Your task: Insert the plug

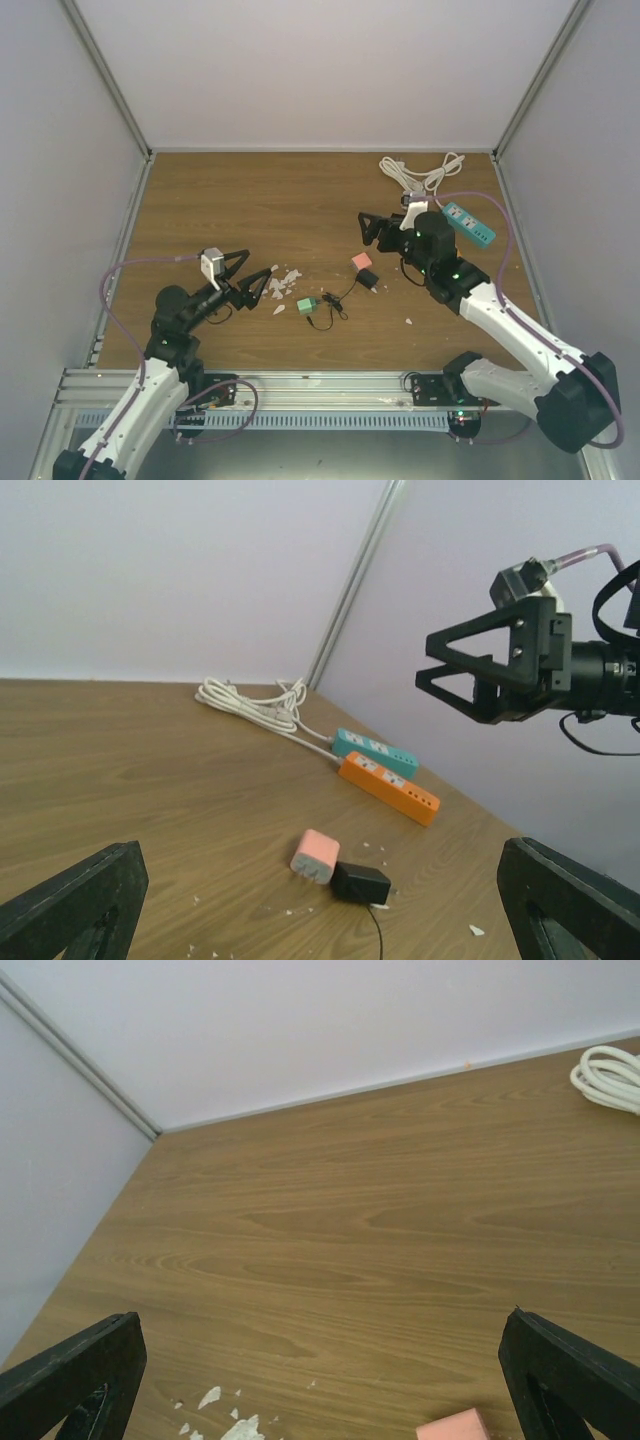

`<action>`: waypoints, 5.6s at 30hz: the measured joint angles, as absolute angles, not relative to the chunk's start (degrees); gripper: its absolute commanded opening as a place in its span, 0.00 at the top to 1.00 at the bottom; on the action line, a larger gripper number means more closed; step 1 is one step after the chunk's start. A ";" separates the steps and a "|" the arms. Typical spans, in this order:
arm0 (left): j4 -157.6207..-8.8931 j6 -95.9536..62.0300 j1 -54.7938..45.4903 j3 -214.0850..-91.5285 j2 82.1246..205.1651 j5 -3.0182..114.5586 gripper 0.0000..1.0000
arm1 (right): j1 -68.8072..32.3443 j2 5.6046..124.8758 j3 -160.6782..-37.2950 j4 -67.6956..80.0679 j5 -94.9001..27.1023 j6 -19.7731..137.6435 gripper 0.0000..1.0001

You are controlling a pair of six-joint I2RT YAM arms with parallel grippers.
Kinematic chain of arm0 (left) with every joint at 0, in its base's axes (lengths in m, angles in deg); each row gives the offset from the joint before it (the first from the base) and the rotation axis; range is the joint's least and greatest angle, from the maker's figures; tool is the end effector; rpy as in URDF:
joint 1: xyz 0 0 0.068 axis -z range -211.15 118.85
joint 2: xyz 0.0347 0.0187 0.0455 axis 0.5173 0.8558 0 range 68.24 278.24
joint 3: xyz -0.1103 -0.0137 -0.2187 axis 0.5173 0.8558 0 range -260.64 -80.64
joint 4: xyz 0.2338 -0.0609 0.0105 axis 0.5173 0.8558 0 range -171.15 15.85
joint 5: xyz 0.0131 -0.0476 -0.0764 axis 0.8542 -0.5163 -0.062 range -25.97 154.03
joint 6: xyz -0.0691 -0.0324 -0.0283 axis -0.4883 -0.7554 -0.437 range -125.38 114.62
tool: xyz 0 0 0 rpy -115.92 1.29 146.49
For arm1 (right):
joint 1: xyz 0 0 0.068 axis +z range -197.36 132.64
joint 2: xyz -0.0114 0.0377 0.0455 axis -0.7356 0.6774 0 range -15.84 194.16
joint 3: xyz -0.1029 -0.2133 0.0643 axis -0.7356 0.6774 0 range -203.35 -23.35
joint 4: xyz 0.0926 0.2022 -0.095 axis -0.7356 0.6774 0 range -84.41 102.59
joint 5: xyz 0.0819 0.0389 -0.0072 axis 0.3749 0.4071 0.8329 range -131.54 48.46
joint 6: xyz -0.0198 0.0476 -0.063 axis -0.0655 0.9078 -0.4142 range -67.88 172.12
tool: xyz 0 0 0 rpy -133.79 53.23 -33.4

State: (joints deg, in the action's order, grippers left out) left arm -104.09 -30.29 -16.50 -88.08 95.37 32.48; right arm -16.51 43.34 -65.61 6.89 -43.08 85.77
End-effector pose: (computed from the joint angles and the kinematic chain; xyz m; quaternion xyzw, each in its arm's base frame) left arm 0.1604 -0.0801 0.2095 0.1378 0.6760 -0.4124 0.5950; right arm 0.2314 0.1361 0.2628 0.0277 0.8097 0.3035 0.5015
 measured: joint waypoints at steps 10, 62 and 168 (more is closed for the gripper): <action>-104.05 -29.74 -16.50 -88.06 94.06 34.91 0.01 | -16.51 46.18 -67.86 10.37 -48.33 83.74 0.00; -99.52 -28.74 -16.39 -85.28 85.95 46.75 0.01 | -51.54 79.27 -72.85 13.65 -48.28 72.72 0.03; -98.89 -28.87 -16.39 -84.15 83.33 48.66 0.01 | -57.42 88.91 -97.61 19.61 -45.70 46.86 0.01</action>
